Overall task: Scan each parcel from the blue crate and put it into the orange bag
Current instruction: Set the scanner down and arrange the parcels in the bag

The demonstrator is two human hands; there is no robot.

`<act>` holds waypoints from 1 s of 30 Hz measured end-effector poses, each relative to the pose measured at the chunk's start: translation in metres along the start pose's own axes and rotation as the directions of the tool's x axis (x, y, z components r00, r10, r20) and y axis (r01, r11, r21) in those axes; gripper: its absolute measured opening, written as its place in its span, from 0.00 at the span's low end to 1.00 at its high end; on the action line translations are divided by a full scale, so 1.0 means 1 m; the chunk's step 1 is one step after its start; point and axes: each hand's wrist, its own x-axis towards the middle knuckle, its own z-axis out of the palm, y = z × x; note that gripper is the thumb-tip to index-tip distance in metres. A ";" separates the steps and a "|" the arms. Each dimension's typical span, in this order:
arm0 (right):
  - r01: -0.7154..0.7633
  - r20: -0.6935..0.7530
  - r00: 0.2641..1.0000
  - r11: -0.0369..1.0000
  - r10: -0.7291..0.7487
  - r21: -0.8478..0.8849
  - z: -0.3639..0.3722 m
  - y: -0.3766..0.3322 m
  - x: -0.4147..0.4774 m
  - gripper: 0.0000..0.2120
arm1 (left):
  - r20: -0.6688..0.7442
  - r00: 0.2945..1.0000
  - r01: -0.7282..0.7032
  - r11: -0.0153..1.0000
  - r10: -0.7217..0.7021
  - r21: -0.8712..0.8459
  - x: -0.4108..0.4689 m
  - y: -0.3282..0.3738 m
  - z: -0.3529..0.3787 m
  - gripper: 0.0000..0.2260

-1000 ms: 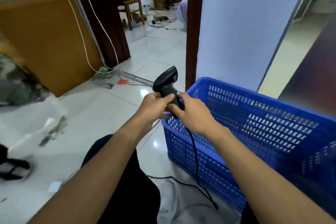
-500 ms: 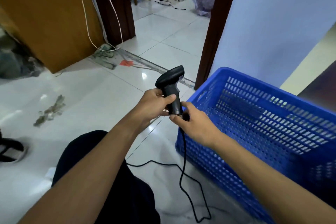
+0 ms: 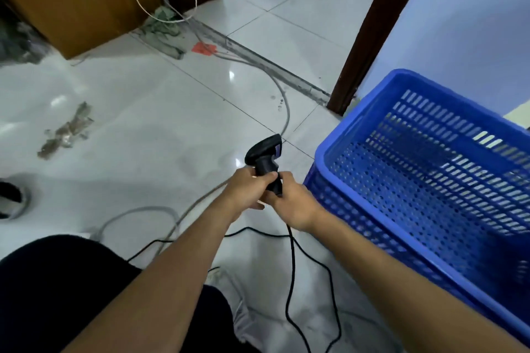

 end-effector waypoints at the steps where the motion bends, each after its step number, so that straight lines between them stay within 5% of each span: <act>1: -0.016 0.022 1.000 1.000 0.016 0.010 0.009 0.004 0.006 0.21 | 0.019 0.998 0.057 0.998 -0.057 -0.005 0.006 -0.015 0.003 0.12; 8: -0.186 0.138 0.977 0.962 0.160 0.199 0.064 0.042 0.052 0.19 | 0.056 0.941 0.333 0.886 -0.334 -0.323 0.045 -0.086 0.038 0.15; 18: -0.379 0.187 0.925 0.813 0.330 0.441 0.096 0.068 0.093 0.25 | -0.054 0.936 0.341 0.935 -0.348 -0.099 0.097 -0.131 0.037 0.16; 23: -0.447 0.219 0.892 0.703 0.395 0.553 0.103 0.070 0.103 0.14 | -0.110 0.944 0.309 0.951 -0.310 -0.027 0.115 -0.142 0.039 0.09; 30: -0.530 0.219 0.842 0.682 0.493 0.504 0.098 0.066 0.098 0.09 | -0.091 0.963 0.262 0.961 -0.254 0.092 0.111 -0.151 0.047 0.15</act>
